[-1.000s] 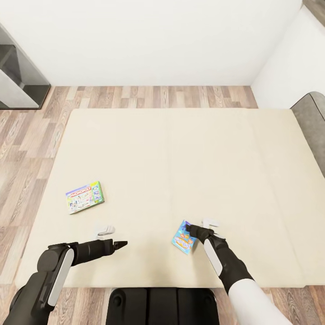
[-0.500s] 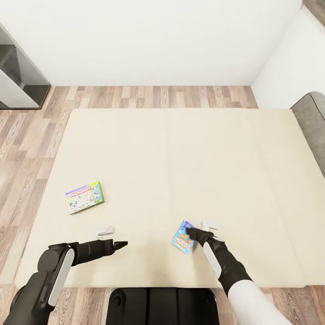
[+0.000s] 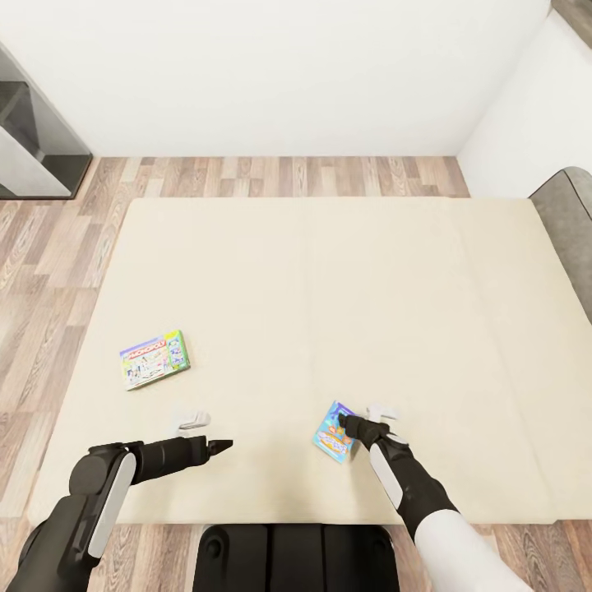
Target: Put all the toys in the child's room - the three board games (two on the bed and one on the table), the two jigsaw puzzles on the table, and the tennis ball on the table - inside the toy box on the table in the child's room.
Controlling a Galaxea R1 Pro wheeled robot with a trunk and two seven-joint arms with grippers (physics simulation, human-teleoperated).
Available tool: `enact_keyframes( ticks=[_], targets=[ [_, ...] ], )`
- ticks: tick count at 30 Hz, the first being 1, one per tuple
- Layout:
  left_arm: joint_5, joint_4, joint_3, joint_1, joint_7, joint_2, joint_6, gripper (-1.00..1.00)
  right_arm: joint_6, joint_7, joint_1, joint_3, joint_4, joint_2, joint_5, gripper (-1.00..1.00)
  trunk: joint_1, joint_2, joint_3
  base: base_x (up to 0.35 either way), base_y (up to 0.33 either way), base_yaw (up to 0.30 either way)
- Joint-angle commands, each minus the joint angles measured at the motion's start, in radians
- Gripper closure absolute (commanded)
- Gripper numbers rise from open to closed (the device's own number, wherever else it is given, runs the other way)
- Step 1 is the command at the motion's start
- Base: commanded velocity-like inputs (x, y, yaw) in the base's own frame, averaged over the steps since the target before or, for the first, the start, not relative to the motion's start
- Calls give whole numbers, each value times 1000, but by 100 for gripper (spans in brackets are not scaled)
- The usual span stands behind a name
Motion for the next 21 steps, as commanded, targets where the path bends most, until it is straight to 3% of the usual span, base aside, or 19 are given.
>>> enact_keyframes(
  ticks=[1, 10, 21],
  targets=[
    [4, -1, 1, 0, 0, 0, 7, -100, -3, 1, 0, 4, -1, 0, -9, -100, 1, -2, -1, 0, 0, 0],
    [4, -1, 0, 0, 0, -1, 7, -100, -17, 60, 1, 7, 0, 2, -8, -100, 1, -2, -4, 0, 0, 7],
    [4, -1, 0, 0, 0, -1, 7, -100, -20, 71, 1, 7, -1, 2, -8, -100, 1, -2, -18, 0, 0, 71]
  ],
)
